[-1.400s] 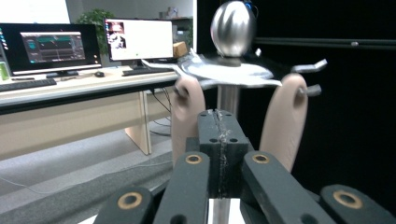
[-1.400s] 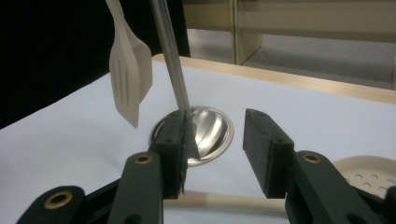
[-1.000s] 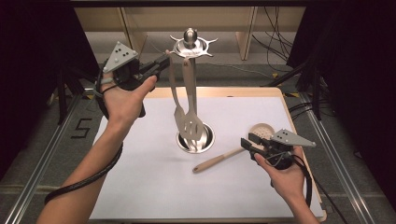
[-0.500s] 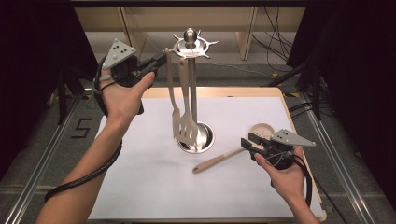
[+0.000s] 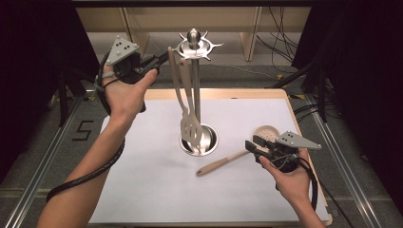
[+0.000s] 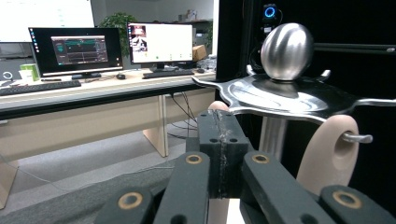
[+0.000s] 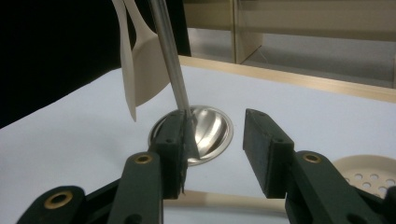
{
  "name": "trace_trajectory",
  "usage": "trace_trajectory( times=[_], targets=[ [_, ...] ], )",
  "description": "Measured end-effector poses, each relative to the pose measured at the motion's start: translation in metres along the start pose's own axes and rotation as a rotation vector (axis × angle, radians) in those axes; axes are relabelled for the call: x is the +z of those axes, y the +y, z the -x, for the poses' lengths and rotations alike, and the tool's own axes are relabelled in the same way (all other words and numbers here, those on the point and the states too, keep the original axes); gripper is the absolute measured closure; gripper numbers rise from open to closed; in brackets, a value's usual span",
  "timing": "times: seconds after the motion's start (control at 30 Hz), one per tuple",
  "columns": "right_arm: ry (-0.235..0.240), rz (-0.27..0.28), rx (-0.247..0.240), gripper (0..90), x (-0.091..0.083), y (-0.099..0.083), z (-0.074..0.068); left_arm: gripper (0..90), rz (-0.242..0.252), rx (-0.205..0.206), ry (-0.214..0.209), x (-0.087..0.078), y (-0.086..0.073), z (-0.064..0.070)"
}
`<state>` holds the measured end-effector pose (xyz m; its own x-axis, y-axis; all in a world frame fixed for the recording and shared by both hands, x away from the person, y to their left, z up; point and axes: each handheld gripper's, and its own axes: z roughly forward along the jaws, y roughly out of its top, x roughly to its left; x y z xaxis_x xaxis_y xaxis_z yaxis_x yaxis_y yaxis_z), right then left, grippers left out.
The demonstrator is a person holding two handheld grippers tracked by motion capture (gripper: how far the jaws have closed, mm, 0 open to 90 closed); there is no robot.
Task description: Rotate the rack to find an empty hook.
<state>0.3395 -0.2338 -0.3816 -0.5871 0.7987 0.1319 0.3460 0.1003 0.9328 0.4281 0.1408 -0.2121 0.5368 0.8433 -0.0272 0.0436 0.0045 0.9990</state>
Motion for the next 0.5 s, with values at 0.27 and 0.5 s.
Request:
trace_trajectory(
  times=[0.27, 0.5],
  targets=[
    [0.0, -0.027, 0.049, 60.8, -0.002, 0.001, -0.003, 89.5, -0.012, -0.004, -0.001, 0.008, 0.002, -0.005],
    [0.0, -0.014, 0.047, 60.8, -0.005, 0.002, -0.001, 89.6, -0.025, -0.003, 0.009, 0.013, 0.005, -0.008]
  ],
)
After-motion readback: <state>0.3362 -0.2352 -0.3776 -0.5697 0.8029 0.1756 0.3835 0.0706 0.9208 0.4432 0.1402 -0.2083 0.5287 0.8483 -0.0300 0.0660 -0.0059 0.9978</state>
